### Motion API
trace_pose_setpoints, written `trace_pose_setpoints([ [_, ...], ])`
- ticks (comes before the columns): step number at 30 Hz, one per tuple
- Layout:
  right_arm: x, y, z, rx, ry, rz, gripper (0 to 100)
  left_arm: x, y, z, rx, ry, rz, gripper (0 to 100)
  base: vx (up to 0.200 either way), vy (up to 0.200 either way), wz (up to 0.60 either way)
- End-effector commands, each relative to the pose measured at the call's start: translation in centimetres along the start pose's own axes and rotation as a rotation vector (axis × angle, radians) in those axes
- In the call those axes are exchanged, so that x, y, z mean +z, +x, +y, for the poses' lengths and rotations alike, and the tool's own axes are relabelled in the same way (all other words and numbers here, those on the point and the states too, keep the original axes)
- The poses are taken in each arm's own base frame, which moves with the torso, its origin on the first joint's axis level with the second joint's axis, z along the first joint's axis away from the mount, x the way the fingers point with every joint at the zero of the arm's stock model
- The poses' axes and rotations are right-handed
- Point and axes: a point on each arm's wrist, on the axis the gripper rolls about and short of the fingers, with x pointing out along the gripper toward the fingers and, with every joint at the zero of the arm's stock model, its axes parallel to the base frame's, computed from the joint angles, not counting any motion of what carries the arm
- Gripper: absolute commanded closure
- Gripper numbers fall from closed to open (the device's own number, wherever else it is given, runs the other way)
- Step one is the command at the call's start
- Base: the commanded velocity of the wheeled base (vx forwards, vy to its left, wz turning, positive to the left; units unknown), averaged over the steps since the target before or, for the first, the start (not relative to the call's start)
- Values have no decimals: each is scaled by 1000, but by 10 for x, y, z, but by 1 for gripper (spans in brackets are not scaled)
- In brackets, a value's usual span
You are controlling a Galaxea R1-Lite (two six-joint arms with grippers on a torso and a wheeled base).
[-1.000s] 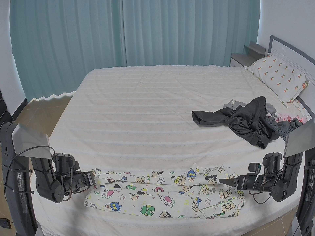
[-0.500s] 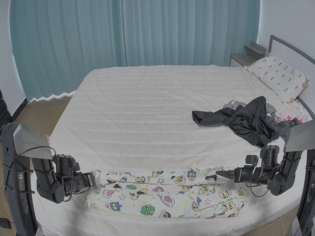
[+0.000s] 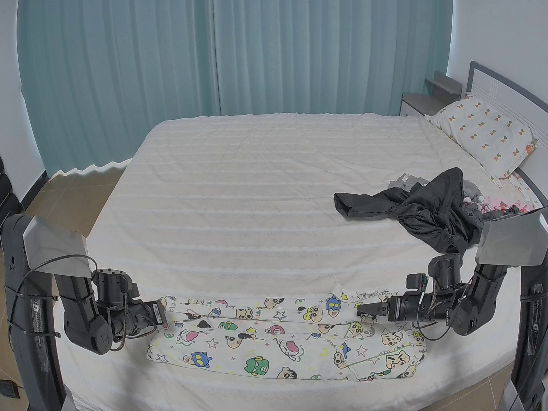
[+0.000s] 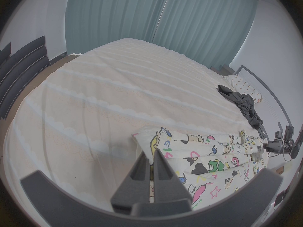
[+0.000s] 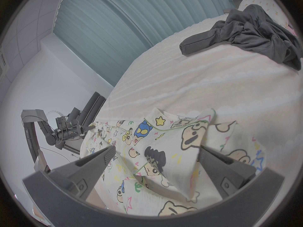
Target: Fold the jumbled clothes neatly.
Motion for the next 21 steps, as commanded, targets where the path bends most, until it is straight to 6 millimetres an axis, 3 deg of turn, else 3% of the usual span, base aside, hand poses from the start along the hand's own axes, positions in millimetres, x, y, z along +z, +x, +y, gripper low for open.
trace_pose_setpoints([
  [1,-6,15,-4,2,3,29,0,0,1,0,0,-1,1,100,0,0,0],
  [3,-4,17,-5,-2,5,32,0,-1,1,0,-2,0,4,100,0,0,0],
  [4,-4,17,-5,-7,13,44,100,-1,1,0,-2,0,5,100,0,0,0],
  [12,-3,12,-8,-31,25,39,100,-2,0,0,-1,1,5,100,0,0,0],
  [21,-2,-18,-7,19,44,13,100,-1,-2,-1,-2,4,2,100,0,0,0],
])
